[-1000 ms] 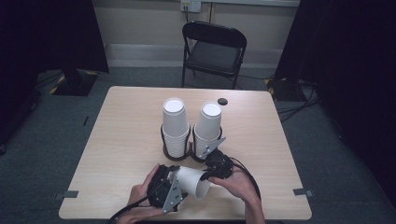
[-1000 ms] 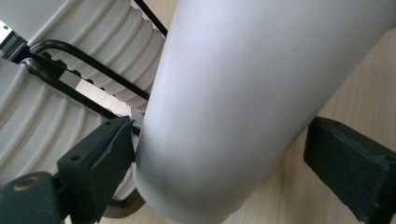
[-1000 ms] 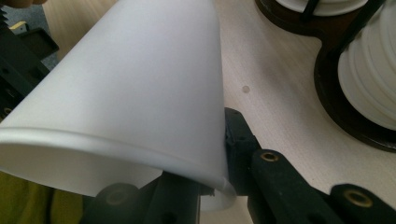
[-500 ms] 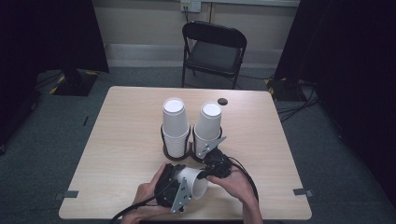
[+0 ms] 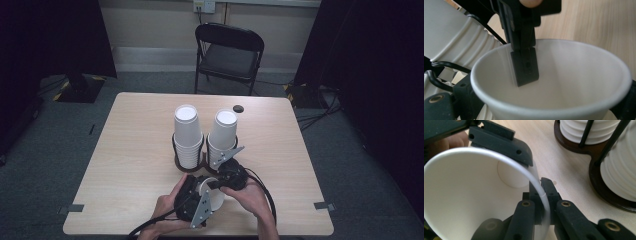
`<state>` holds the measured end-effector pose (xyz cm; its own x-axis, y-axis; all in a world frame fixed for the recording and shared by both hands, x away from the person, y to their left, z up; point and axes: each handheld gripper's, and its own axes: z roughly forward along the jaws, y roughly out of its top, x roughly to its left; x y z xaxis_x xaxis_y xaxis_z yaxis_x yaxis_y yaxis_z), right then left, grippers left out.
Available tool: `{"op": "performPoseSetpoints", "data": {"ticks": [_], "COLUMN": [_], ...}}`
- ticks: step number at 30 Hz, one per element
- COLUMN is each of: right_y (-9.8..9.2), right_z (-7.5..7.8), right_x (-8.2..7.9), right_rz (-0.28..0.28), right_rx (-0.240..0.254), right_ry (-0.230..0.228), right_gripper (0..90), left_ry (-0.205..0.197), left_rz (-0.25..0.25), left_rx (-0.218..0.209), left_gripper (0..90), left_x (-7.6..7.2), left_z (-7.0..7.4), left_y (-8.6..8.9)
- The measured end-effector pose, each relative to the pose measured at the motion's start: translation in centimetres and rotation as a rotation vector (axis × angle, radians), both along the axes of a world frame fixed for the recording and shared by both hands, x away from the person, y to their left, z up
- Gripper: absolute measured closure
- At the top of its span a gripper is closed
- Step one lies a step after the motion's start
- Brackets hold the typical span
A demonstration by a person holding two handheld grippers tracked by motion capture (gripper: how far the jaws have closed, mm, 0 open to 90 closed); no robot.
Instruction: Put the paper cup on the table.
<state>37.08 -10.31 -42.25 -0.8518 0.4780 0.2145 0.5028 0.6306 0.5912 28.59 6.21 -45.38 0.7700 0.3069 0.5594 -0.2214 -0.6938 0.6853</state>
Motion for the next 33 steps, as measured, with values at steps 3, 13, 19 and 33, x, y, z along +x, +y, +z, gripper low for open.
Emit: {"op": "performPoseSetpoints", "data": {"ticks": [3, 13, 19, 33], "right_y": [0.0, 0.2, 0.2, -0.6], "right_z": [0.1, 0.3, 0.2, -0.3], "right_x": [0.0, -0.3, -0.2, -0.4], "right_rz": [-0.004, -0.023, -0.03, -0.085], "right_rx": [0.028, 0.091, 0.093, 0.175], "right_ry": [-0.002, -0.021, -0.014, -0.04], "right_gripper": [87.9, 88.2, 87.7, 76.6], "left_ry": [-0.003, -0.008, -0.032, 0.03], "left_rz": [0.0, 0.034, 0.056, 0.111], "left_rx": [-0.02, -0.071, -0.05, -0.167], "left_gripper": [7.1, 6.2, 9.3, 9.8], "left_x": [0.0, 0.0, 0.0, 1.2], "left_z": [0.3, 0.6, 0.5, 0.6], "left_y": [0.1, 0.2, 0.3, 1.1]}}
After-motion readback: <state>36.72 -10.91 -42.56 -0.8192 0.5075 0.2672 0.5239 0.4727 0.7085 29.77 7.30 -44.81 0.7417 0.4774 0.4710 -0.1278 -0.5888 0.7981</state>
